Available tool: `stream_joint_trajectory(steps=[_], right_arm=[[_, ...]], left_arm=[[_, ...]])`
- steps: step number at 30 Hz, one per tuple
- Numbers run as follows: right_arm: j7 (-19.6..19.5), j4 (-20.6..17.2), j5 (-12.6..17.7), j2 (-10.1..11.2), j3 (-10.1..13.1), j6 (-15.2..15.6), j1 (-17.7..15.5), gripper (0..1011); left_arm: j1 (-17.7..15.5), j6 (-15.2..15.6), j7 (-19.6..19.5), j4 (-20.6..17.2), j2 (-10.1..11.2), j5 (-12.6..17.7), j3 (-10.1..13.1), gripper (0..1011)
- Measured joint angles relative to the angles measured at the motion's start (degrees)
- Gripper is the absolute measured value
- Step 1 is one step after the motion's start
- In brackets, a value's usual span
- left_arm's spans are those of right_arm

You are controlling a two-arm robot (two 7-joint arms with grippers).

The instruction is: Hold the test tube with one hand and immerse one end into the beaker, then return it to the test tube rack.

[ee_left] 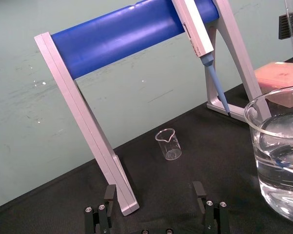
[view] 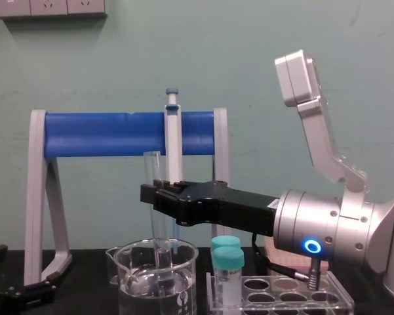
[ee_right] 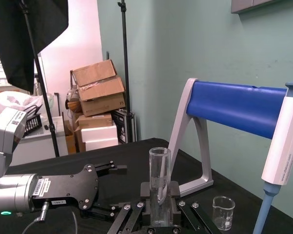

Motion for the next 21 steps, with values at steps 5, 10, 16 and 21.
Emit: stream_joint_trajectory(steps=[5, 10, 16, 21], right_arm=[[0.0, 0.07, -0.03, -0.03, 0.02, 0.0, 0.02, 224], [0.06, 0.3, -0.01, -0.09, 0.06, -0.01, 0.16, 224], [0.15, 0.41, 0.05, -0.14, 0.06, -0.01, 0.23, 224], [0.17, 0.43, 0.07, -0.17, 0.12, -0.16, 0.38, 224]], left_arm=[[0.0, 0.0, 0.0, 0.0, 0.0, 0.0, 0.0, 1000], [0.0, 0.0, 0.0, 0.0, 0.0, 0.0, 0.0, 1000], [0.0, 0.0, 0.0, 0.0, 0.0, 0.0, 0.0, 1000], [0.0, 0.0, 0.0, 0.0, 0.0, 0.0, 0.0, 1000]])
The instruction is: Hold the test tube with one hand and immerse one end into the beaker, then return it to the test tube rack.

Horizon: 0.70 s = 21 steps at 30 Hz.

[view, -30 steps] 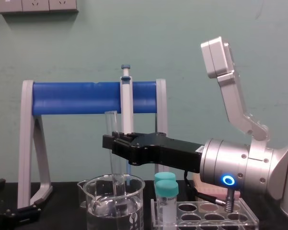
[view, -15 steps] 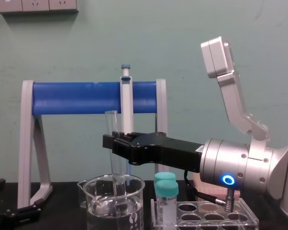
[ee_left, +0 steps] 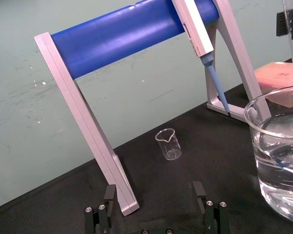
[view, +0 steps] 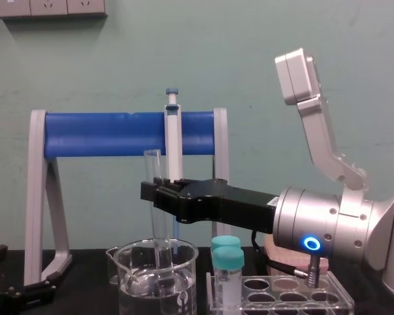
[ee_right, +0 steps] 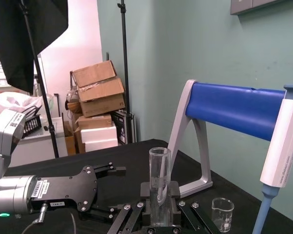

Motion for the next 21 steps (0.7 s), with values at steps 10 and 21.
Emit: stream_joint_trajectory(steps=[10, 21], right_arm=[[-0.16, -3.6, 0.22, 0.89, 0.76, -0.82, -0.13, 224], [-2.2, -12.82, 1.65, 3.92, 3.46, -1.93, -1.87, 224]], left_arm=[[0.0, 0.0, 0.0, 0.0, 0.0, 0.0, 0.0, 1000], [0.0, 0.0, 0.0, 0.0, 0.0, 0.0, 0.0, 1000]])
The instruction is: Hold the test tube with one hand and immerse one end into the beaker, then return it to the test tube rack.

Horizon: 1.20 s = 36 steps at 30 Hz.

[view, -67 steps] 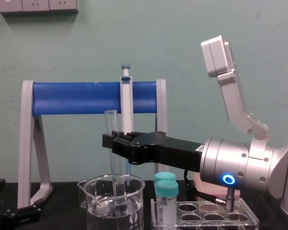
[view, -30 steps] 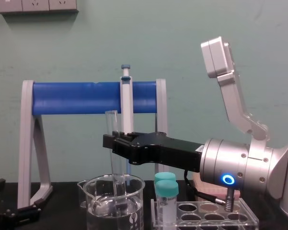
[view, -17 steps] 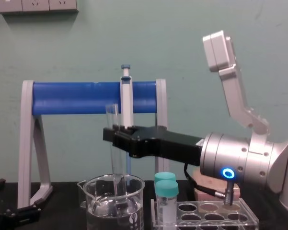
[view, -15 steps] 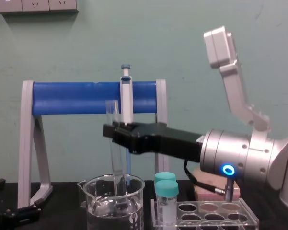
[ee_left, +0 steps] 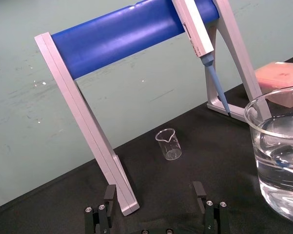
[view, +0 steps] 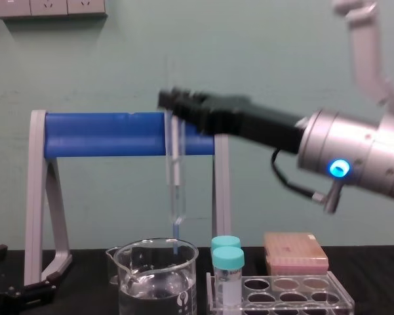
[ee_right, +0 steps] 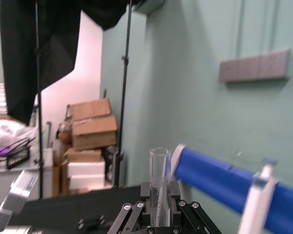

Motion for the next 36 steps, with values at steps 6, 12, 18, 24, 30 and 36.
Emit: stream_joint_trajectory(steps=[6, 12, 18, 24, 30, 36], right_arm=[[-3.0, -5.65, 0.39, 2.63, 2.87, -0.8, -1.79, 224], [-6.85, -10.34, -0.06, 5.34, 5.79, -0.45, -5.16, 224], [-9.47, -13.47, -0.45, 7.18, 7.93, 0.88, -9.03, 224], [-10.65, -15.16, -0.35, 8.11, 9.22, 2.08, -12.35, 224], [-10.92, -15.31, -0.39, 8.52, 9.73, 2.77, -14.5, 224], [-10.88, -14.35, -0.66, 8.69, 9.81, 3.07, -15.54, 224]], left_arm=[[0.0, 0.0, 0.0, 0.0, 0.0, 0.0, 0.0, 1000], [0.0, 0.0, 0.0, 0.0, 0.0, 0.0, 0.0, 1000], [0.0, 0.0, 0.0, 0.0, 0.0, 0.0, 0.0, 1000], [0.0, 0.0, 0.0, 0.0, 0.0, 0.0, 0.0, 1000], [0.0, 0.0, 0.0, 0.0, 0.0, 0.0, 0.0, 1000], [0.0, 0.0, 0.0, 0.0, 0.0, 0.0, 0.0, 1000]])
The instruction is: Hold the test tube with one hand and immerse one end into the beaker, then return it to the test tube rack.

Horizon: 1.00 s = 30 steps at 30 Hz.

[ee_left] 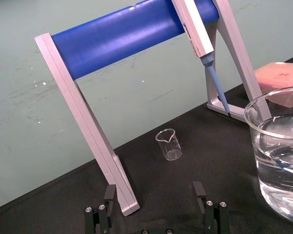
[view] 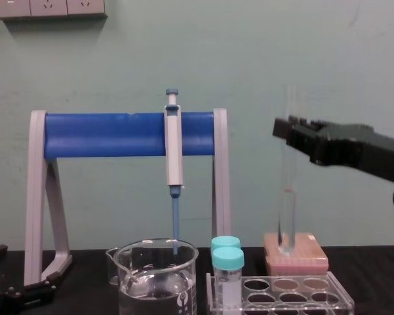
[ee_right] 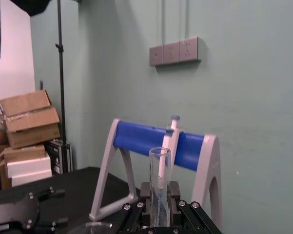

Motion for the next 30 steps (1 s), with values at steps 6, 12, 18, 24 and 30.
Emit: stream_joint_trajectory(steps=[6, 12, 18, 24, 30], right_arm=[[0.01, 1.41, -0.79, -0.07, -0.01, -0.01, -0.62, 224], [-0.02, 2.32, -1.2, -0.37, -0.09, 0.4, -1.13, 224], [0.01, 2.76, -1.39, -0.71, -0.29, 0.97, -1.52, 224], [-0.12, 3.09, -1.62, -0.89, -0.34, 1.25, -1.7, 224], [-0.34, 3.64, -1.92, -1.0, -0.31, 1.47, -1.71, 224]], left_arm=[[0.0, 0.0, 0.0, 0.0, 0.0, 0.0, 0.0, 1000], [0.0, 0.0, 0.0, 0.0, 0.0, 0.0, 0.0, 1000], [0.0, 0.0, 0.0, 0.0, 0.0, 0.0, 0.0, 1000], [0.0, 0.0, 0.0, 0.0, 0.0, 0.0, 0.0, 1000], [0.0, 0.0, 0.0, 0.0, 0.0, 0.0, 0.0, 1000]])
